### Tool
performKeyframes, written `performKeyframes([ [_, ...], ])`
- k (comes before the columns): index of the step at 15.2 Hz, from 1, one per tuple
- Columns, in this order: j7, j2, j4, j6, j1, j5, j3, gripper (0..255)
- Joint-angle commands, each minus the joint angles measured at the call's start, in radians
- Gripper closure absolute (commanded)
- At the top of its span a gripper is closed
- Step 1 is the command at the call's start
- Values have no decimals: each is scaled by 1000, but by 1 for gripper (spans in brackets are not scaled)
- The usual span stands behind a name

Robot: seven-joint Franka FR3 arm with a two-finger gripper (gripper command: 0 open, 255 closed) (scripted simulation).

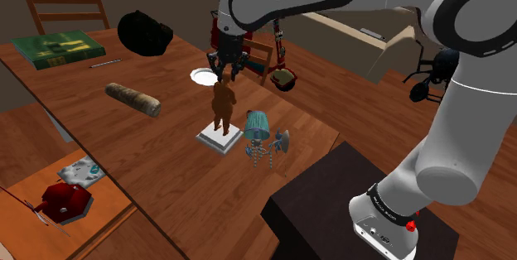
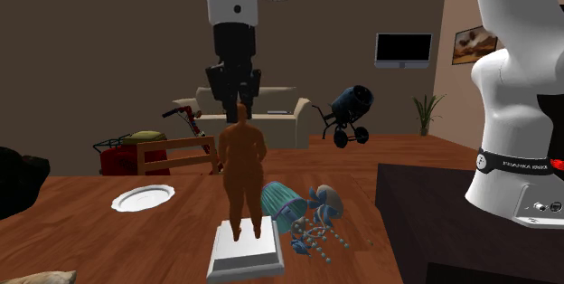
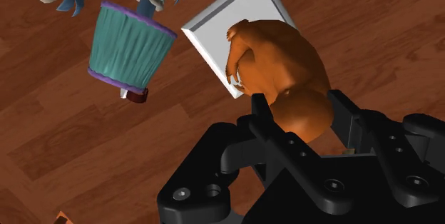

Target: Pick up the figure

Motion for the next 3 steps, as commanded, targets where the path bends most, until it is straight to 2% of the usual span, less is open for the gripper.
performKeyframes([
  [1, -2, -12, 15, -25, -1, 4, 2, 255],
  [3, -3, -13, 16, -27, -1, 4, 2, 255],
])
